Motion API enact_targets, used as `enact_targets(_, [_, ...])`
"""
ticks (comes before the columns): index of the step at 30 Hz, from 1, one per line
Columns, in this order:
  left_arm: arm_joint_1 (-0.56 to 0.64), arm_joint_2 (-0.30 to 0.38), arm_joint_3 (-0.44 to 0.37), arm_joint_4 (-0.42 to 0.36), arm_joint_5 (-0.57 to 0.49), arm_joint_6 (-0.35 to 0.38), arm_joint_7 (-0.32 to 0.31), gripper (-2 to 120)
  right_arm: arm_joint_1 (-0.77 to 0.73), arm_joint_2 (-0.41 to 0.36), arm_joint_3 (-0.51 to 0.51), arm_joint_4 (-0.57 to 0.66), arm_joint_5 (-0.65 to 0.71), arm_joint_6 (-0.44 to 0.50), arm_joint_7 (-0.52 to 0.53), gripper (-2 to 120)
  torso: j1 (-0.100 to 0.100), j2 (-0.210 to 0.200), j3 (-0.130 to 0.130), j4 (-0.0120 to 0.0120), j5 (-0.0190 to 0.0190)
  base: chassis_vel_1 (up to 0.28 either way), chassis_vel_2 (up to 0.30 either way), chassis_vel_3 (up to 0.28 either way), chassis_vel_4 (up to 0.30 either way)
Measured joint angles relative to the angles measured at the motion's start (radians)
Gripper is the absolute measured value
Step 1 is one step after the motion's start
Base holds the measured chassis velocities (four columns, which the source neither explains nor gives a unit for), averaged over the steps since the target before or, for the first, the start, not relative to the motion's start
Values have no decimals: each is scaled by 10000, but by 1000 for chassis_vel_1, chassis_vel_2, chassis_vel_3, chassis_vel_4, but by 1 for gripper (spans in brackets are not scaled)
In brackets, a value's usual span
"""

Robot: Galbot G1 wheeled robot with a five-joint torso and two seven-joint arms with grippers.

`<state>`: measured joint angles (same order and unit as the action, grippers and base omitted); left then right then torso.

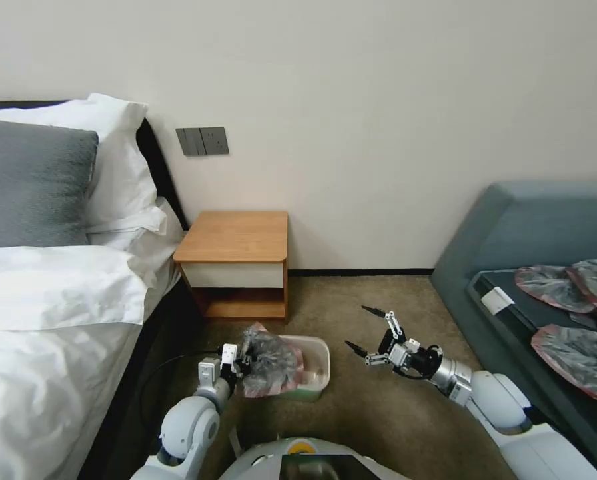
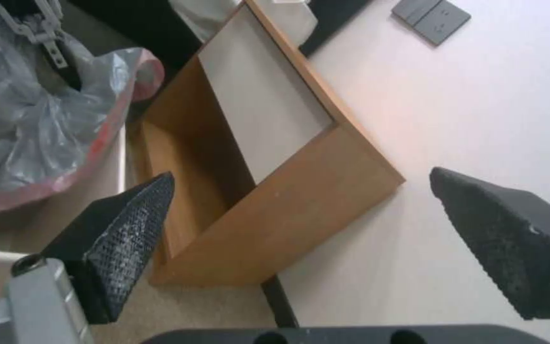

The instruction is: Pick up the garbage bag from the table and place it over the trash can.

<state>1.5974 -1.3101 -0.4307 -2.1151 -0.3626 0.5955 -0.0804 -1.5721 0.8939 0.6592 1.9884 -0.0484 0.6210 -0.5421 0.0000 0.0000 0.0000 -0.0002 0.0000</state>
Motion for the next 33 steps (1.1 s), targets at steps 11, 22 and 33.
enact_targets(11, [552,-245,101,-349,725,-1742,-571,8,166,-46,-938,523,915,-749,1693,100,0,0,0,1,0,0,0,0,0])
enact_targets(22, [699,-450,33,120,507,-5655,83,8,1674,-470,-4469,2225,4307,-4365,3837,100,0,0,0,1,0,0,0,0,0])
enact_targets(33, [749,-489,-81,229,614,-6314,333,8,4381,-1116,-7356,3059,7804,-8045,5192,100,0,0,1,2,-2,0,0,0,0])
